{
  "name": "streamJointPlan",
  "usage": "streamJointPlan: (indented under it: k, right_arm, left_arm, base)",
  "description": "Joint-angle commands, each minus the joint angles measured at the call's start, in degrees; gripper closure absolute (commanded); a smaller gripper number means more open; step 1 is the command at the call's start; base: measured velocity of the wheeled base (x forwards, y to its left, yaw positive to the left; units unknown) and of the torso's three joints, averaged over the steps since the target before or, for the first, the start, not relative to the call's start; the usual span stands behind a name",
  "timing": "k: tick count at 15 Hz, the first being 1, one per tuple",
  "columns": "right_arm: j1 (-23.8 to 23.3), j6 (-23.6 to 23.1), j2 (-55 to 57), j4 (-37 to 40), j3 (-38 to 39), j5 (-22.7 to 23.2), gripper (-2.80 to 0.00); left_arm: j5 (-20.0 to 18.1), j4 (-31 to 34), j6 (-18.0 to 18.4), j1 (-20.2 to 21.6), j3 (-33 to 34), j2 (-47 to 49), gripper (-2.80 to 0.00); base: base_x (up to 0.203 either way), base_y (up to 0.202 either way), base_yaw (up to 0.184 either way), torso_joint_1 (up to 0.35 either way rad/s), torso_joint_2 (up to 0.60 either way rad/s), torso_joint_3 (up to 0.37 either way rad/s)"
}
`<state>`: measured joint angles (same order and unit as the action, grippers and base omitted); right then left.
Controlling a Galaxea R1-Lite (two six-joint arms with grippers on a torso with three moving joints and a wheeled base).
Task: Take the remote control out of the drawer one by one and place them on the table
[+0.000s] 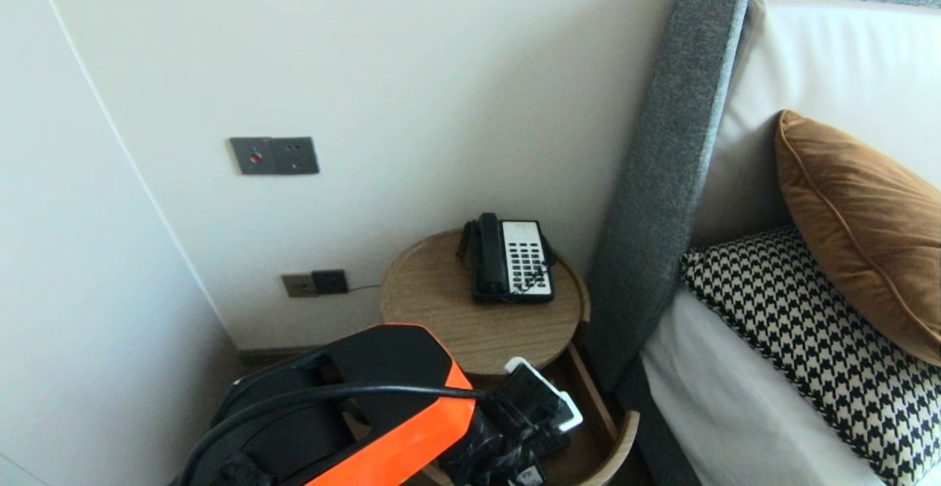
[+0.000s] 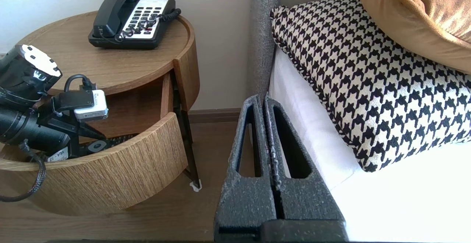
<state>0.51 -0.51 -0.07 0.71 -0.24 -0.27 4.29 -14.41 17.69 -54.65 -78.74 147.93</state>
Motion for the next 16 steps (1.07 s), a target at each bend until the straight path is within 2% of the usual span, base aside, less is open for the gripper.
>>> streamJointPlan:
  k: [1, 9, 16]
  right_arm:
    - [0.0, 0.0, -0.1, 0.0, 0.0, 0.0, 0.00]
    - [0.0, 0.0, -0.1, 0.0, 0.0, 0.0, 0.00]
    - [0.0, 0.0, -0.2, 0.0, 0.1, 0.0, 0.00]
  left_arm:
    - [0.0, -0.2, 0.1, 0.0, 0.0, 0.2, 0.00]
    - [0.0, -0.6, -0.6, -0.2, -0.5, -0.2, 0.00]
    - [1.0, -0.8, -2.0, -0.3, -0.7, -4.4, 0.00]
  base:
    - [0.000, 0.000, 0.000, 0.000, 0.00, 0.000]
    - [0.000, 0.000, 0.000, 0.000, 0.00, 0.000]
    - [0.000, 0.000, 0.000, 0.000, 0.00, 0.000]
